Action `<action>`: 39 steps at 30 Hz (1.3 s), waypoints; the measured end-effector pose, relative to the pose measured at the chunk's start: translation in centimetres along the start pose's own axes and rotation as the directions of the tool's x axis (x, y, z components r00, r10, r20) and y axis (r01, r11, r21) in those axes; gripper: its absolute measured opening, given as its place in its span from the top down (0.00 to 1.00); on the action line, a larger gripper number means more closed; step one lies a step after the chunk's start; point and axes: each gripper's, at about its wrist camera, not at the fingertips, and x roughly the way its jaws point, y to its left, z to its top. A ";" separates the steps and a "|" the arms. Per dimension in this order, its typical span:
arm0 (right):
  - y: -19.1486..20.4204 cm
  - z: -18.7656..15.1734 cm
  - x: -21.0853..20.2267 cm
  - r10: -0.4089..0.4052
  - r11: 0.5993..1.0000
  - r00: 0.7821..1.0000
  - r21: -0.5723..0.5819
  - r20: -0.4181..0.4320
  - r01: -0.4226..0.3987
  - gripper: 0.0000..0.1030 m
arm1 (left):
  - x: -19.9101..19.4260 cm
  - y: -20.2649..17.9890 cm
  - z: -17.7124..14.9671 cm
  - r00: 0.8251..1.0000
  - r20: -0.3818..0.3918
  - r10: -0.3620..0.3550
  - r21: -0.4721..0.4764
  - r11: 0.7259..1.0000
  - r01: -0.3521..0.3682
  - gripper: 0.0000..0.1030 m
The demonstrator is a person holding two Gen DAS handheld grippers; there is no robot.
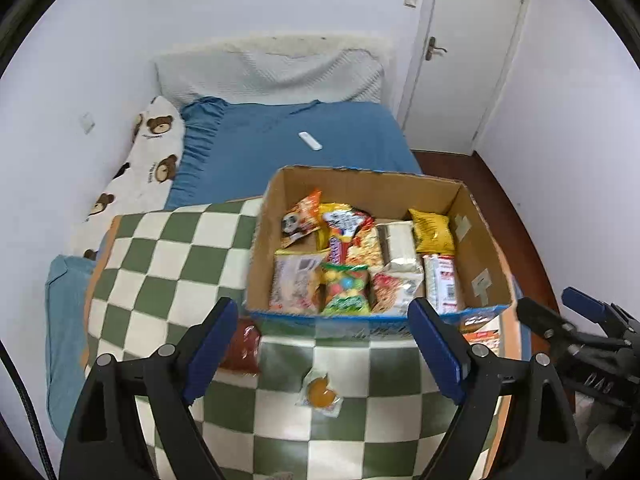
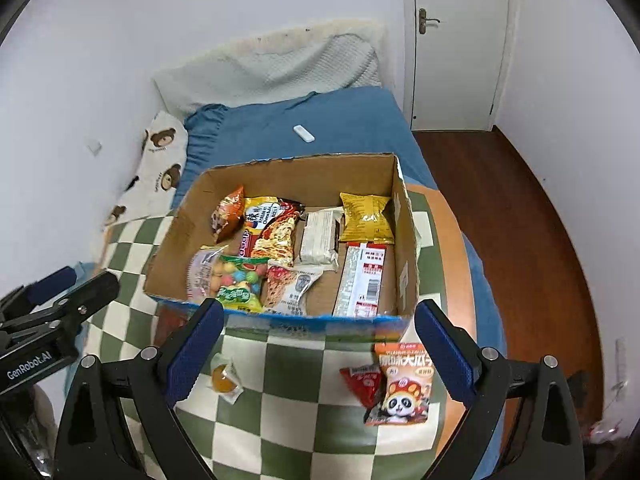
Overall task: Organize snacks
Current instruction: 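Move both tools back toward the snacks on the bed, then grasp the orange candy packet with left tool while right tool grasps panda seed bag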
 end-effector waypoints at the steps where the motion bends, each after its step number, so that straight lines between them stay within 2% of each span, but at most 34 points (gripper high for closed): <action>1: -0.4 -0.5 0.0 0.012 1.000 1.000 0.013 -0.003 -0.012 0.05 | 0.1 0.3 -0.5 1.000 -0.008 0.003 -0.006 1.000 -0.003 0.16; 4: -2.3 -2.2 0.9 0.012 0.998 1.000 0.058 -0.028 -0.010 0.06 | 1.9 1.3 -2.7 0.997 -0.076 0.033 -0.017 0.999 -0.035 0.16; 5: -2.8 -2.8 1.5 0.015 0.998 0.999 0.069 -0.047 -0.011 0.17 | 2.5 1.5 -3.3 0.994 -0.098 0.043 -0.018 0.999 -0.045 0.16; 6: -3.6 -3.5 2.3 0.021 0.996 0.998 0.087 -0.064 -0.015 0.33 | 3.6 1.9 -4.3 0.990 -0.130 0.055 -0.022 0.998 -0.059 0.16; 7: -4.7 -4.2 3.4 0.017 0.994 0.996 0.109 -0.092 -0.007 0.36 | 4.4 2.1 -5.1 0.986 -0.152 0.065 -0.024 0.997 -0.070 0.16; 11: -8.3 -6.7 8.0 -0.024 0.981 0.981 0.182 -0.191 0.060 0.36 | 9.0 3.1 -8.4 0.955 -0.281 0.098 -0.024 0.994 -0.109 0.16; 14: -10.1 -8.0 11.5 -0.048 0.973 0.961 0.206 -0.274 0.107 0.35 | 11.6 3.3 -10.2 0.930 -0.355 0.092 -0.027 0.994 -0.109 0.16; 17: -11.1 -9.5 14.4 -0.030 0.968 0.941 0.223 -0.338 0.111 0.35 | 14.1 2.9 -11.3 0.906 -0.418 0.065 -0.026 0.996 -0.083 0.16; 19: -11.3 -10.4 15.8 -0.022 0.967 0.929 0.228 -0.369 0.113 0.35 | 15.5 2.1 -11.6 0.897 -0.441 0.043 -0.019 0.998 -0.057 0.16; 21: -11.2 -10.8 16.0 -0.009 0.969 0.931 0.227 -0.364 0.098 0.38 | 16.9 1.3 -11.7 0.893 -0.448 0.037 -0.001 0.999 -0.042 0.16; 23: -10.8 -11.3 15.9 -0.016 0.974 0.934 0.207 -0.358 0.096 0.39 | 18.3 0.8 -11.8 0.887 -0.460 0.030 0.003 0.999 -0.032 0.21; 25: -10.5 -11.5 15.5 -0.026 0.978 0.935 0.186 -0.355 0.097 0.40 | 19.4 0.7 -12.1 0.873 -0.487 0.002 -0.018 1.000 -0.013 0.37; 27: -10.3 -12.3 14.9 -0.036 0.979 0.934 0.174 -0.355 0.104 0.40 | 20.1 0.5 -12.4 0.864 -0.503 -0.022 -0.036 0.999 0.004 0.48; 28: -10.3 -12.5 14.8 -0.040 0.979 0.934 0.172 -0.355 0.107 0.40 | 20.2 0.4 -12.6 0.863 -0.505 -0.016 -0.027 1.000 0.003 0.49; 30: -10.2 -13.2 14.3 -0.044 0.978 0.932 0.176 -0.360 0.114 0.40 | 19.8 0.2 -12.9 0.873 -0.488 -0.012 -0.016 1.000 0.004 0.50; 33: -10.2 -14.9 13.5 -0.033 0.976 0.928 0.186 -0.370 0.109 0.40 | 18.8 0.1 -13.9 0.872 -0.490 -0.005 -0.005 1.000 0.003 0.50; 37: -9.1 -17.5 12.4 -0.016 0.978 0.920 0.185 -0.391 0.095 0.40 | 16.8 0.3 -16.9 0.853 -0.521 -0.036 -0.022 0.999 0.029 0.50; 39: -8.3 -19.1 12.1 0.005 0.979 0.913 0.186 -0.409 0.078 0.40 | 16.3 0.3 -18.7 0.835 -0.547 -0.062 -0.040 0.998 0.048 0.50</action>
